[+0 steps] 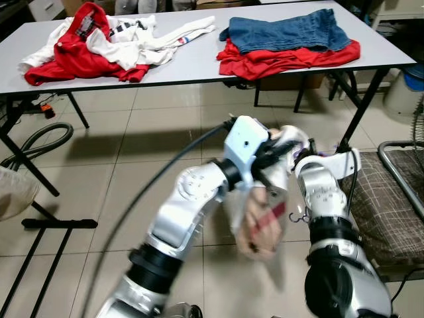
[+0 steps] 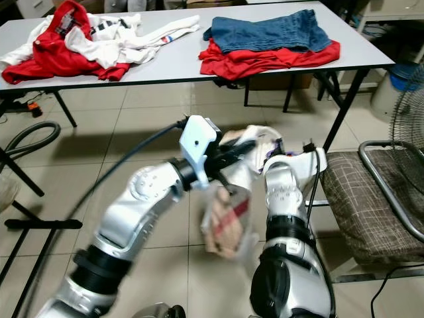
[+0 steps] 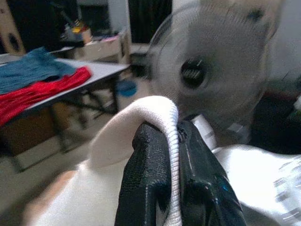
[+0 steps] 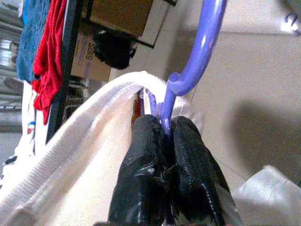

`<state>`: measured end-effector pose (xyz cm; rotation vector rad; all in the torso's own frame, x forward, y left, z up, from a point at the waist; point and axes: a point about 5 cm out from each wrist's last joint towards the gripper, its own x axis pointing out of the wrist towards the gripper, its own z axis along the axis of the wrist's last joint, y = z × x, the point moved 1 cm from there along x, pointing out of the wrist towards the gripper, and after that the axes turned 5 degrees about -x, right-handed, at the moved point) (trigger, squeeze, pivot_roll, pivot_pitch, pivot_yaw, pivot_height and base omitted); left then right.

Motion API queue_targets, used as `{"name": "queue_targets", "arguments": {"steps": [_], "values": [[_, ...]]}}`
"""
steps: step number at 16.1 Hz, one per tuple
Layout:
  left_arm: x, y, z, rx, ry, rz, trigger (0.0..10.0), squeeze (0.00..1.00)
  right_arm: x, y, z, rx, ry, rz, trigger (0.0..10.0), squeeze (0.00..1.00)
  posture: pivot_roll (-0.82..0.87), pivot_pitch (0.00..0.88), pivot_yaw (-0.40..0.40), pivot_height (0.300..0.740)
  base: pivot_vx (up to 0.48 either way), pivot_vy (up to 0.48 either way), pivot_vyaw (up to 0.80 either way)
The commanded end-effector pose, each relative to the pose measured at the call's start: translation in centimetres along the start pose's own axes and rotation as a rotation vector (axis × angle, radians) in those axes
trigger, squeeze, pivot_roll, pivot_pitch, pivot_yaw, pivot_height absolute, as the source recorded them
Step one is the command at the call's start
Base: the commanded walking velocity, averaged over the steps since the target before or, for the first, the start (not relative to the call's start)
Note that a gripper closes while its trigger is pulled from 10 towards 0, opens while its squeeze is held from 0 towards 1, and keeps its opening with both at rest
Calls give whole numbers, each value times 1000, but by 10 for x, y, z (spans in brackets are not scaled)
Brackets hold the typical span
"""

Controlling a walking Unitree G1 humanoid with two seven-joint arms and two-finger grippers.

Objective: Hang hanger

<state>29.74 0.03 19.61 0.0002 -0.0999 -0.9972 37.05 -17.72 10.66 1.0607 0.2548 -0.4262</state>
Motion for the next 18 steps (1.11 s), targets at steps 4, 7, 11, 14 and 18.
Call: {"name": "queue_targets", "arguments": {"steps": [4, 7, 11, 14, 18], "values": [[-10, -40, -27, 187, 112, -239, 10000, 0, -3, 38, 35, 175, -49, 125, 10000, 0, 14, 52, 76, 740, 0, 0, 0], [-12, -53, -33, 142, 127, -283, 10000, 0, -1, 40, 46, 286, -46, 122, 10000, 0, 17, 54, 69, 740, 0, 0, 0], [-14, -34, -70, 242, 325, -107, 10000, 404, -2, 54, 57, 369, -27, 197, 10000, 0, 17, 54, 53, 740, 0, 0, 0], [-12, -35, -53, 118, 239, -130, 10000, 1000, -2, 59, 61, 340, -24, 226, 10000, 0, 21, 50, 47, 740, 0, 0, 0], [-25, -49, -36, 73, 138, -241, 10000, 0, -3, 58, 68, 118, -49, 253, 10000, 0, 25, 43, 47, 740, 0, 0, 0]]}}
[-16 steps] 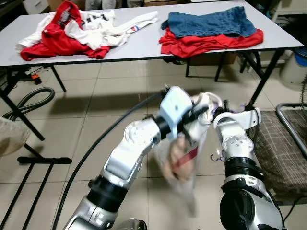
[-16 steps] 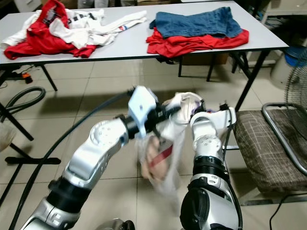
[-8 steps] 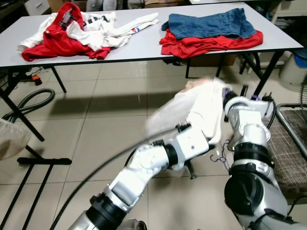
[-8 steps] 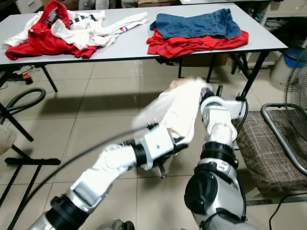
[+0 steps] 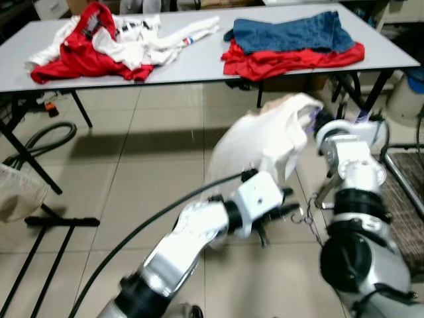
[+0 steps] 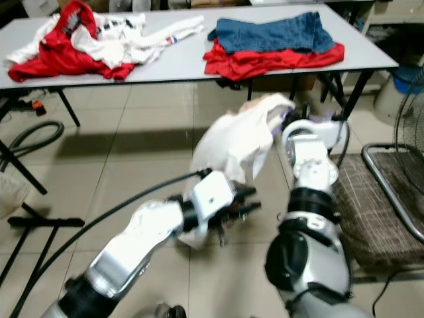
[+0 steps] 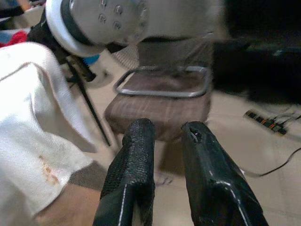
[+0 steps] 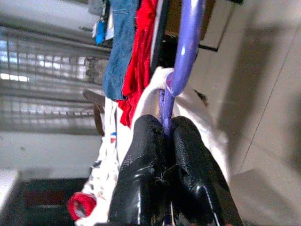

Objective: Hang hanger

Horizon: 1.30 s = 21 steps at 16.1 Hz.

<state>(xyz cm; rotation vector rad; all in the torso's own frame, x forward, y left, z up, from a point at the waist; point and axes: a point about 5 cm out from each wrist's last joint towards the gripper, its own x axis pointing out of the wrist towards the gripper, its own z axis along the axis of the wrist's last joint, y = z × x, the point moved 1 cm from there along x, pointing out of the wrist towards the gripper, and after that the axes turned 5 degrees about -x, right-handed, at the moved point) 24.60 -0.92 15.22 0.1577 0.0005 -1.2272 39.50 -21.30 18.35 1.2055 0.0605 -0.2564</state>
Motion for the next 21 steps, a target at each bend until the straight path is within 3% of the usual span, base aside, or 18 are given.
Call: {"name": "queue_targets", "arguments": {"steps": [1, 3, 6, 9, 11, 13, 15, 18, 21], "values": [[-12, -1, 7, -31, -20, -34, 10000, 0, -3, -1, 4, -150, 1, 28, 10000, 0, 31, 39, 46, 740, 0, 0, 0], [-30, -1, 9, -61, 2, -84, 10000, 0, -9, -9, 9, -400, 22, 50, 10000, 0, 37, 34, 45, 740, 0, 0, 0], [-57, 6, 18, -136, -17, -74, 10000, 0, -28, -30, 4, -886, 137, 108, 10000, 0, 33, 29, 51, 740, 0, 0, 0], [-78, 38, 14, -142, 2, 172, 10000, 0, -53, -46, 5, -1108, 214, 139, 10000, 0, 29, 24, 52, 740, 0, 0, 0], [-96, 65, -11, -149, 107, 462, 10000, 0, -77, -58, 12, -1325, 162, 111, 10000, 0, 19, 22, 61, 740, 0, 0, 0], [-107, 76, -24, -163, 146, 607, 10000, 0, -89, -60, 14, -1406, 101, 89, 10000, 0, 17, 25, 67, 740, 0, 0, 0], [-130, 81, -45, -232, 152, 804, 10000, 0, -120, -66, 7, -1403, 63, 107, 10000, 0, -23, 55, 101, 740, 0, 0, 0], [-145, 72, -64, -289, 177, 877, 10000, 0, -135, -80, -12, -1393, 110, 117, 10000, 0, -26, 58, 89, 740, 182, 0, 138], [-144, 65, -67, -322, 155, 943, 10000, 0, -144, -100, -31, -1405, 215, 123, 10000, 0, 7, 70, 54, 740, 315, 0, 671]]}}
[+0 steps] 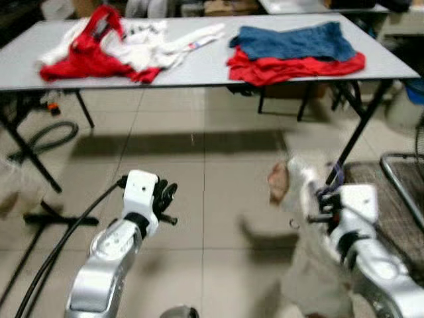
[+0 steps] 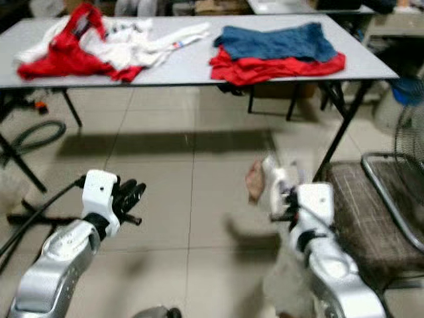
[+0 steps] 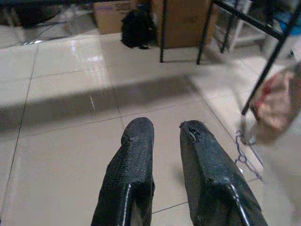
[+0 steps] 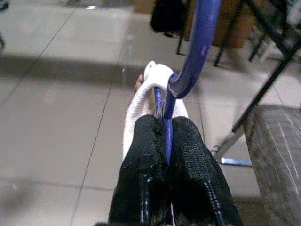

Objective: Hang hanger

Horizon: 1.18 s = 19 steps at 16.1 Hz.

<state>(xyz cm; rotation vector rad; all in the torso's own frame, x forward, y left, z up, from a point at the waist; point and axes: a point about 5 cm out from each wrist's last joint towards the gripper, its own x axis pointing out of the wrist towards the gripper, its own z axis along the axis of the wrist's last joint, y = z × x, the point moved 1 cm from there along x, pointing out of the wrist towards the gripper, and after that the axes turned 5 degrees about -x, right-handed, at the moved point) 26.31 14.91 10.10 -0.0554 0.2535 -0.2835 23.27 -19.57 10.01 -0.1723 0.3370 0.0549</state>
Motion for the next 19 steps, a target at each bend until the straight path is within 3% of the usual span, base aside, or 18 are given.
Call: {"name": "queue_targets", "arguments": {"steps": [1, 3, 6, 12, 19], "values": [[-2, 5, 5, 8, -28, 33, 10000, 0, 1, 7, 5, -10, -31, 35, 10000, 0, -6, 60, 53, 740, 319, 0, 800], [2, 5, -1, -22, -25, 51, 10000, 0, 4, 15, 9, -22, -53, 85, 10000, 0, 9, 39, 60, 740, 319, 0, 800], [6, 4, 7, -6, -66, 64, 10000, 0, 16, 23, 17, -13, -92, 175, 10000, 0, 69, 0, 14, 740, 324, 0, 800], [-7, 10, 8, -1, -82, 115, 10000, 0, 31, 43, 16, -17, -84, 309, 10000, 0, 130, 0, -37, 740, 344, 0, 800], [-8, 8, 13, 10, -87, 108, 10000, 0, 32, 60, 20, 5, -117, 451, 10000, 0, 145, 0, -22, 740, 349, 0, 800]]}}
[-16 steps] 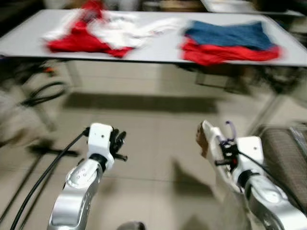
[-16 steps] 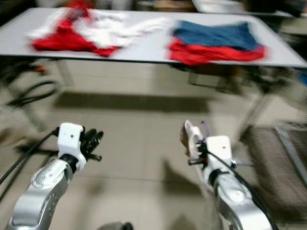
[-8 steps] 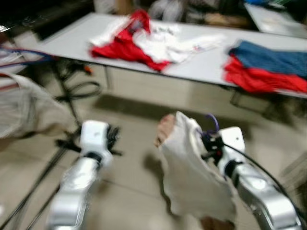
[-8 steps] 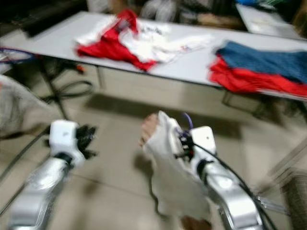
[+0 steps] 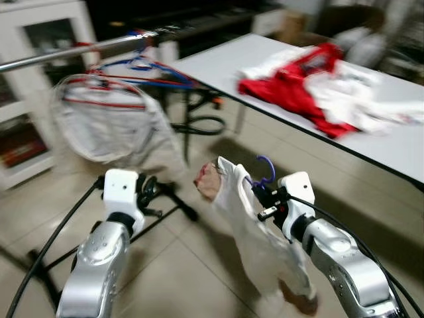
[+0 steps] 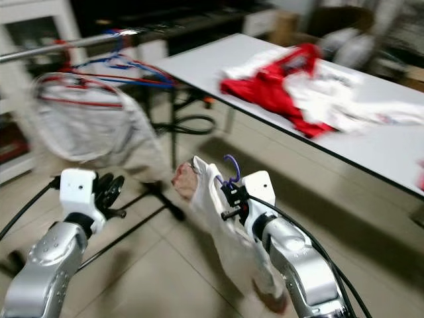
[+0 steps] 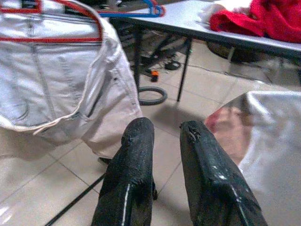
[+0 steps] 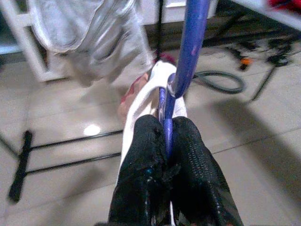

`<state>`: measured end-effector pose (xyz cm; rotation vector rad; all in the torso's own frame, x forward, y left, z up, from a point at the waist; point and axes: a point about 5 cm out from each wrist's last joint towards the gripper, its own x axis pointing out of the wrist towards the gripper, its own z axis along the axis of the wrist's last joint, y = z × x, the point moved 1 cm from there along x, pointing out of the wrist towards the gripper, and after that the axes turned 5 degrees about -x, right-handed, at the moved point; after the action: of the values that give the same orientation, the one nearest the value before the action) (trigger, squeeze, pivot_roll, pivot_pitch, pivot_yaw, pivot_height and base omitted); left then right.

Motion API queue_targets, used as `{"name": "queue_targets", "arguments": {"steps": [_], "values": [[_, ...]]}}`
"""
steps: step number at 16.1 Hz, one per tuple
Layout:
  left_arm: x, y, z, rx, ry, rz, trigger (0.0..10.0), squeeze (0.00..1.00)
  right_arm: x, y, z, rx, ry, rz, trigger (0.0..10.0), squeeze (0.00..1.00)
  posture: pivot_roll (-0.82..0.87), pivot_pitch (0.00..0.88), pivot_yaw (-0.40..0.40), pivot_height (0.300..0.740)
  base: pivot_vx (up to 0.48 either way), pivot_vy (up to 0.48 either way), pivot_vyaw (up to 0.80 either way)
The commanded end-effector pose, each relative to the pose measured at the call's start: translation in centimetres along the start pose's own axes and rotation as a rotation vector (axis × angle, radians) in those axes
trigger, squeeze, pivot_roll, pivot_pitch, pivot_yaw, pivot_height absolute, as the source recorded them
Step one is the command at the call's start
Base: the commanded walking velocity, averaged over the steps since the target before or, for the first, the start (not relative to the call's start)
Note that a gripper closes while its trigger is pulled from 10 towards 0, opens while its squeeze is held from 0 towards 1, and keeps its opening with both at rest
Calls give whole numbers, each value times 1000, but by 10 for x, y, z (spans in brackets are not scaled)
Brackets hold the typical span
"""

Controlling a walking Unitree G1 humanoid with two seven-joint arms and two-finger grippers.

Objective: Hang hanger

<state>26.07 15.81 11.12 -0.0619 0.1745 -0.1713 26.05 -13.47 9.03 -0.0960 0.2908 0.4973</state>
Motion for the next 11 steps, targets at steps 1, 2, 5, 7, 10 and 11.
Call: {"name": "queue_targets", "arguments": {"steps": [1, 2, 5, 7, 10, 11], "values": [[0, 1, 4, 28, -2, -7, 10000, 0, 0, 3, 7, 5, -37, 39, 10000, 0, 145, 0, -18, 740, 352, 0, 800], [0, 1, 3, 29, 1, -9, 10000, 0, 0, 5, 6, 2, -35, 54, 10000, 0, 145, 0, -15, 740, 352, 0, 800], [-1, 0, 2, 40, 12, -24, 10000, 0, -2, 8, -2, -21, -2, 98, 10000, 0, 146, 0, -3, 740, 352, 0, 800], [-1, 0, 2, 46, 16, -30, 10000, 0, -3, 4, -3, -25, 1, 93, 10000, 0, 149, 0, 0, 740, 354, 0, 800], [-2, 0, 2, 49, 21, -35, 10000, 0, -4, 3, -3, -24, -1, 100, 10000, 0, 153, 0, 6, 740, 354, 0, 800], [-2, 0, 2, 50, 23, -38, 10000, 0, -4, 4, -3, -25, -1, 103, 10000, 0, 154, 0, 8, 740, 352, 0, 800]]}}
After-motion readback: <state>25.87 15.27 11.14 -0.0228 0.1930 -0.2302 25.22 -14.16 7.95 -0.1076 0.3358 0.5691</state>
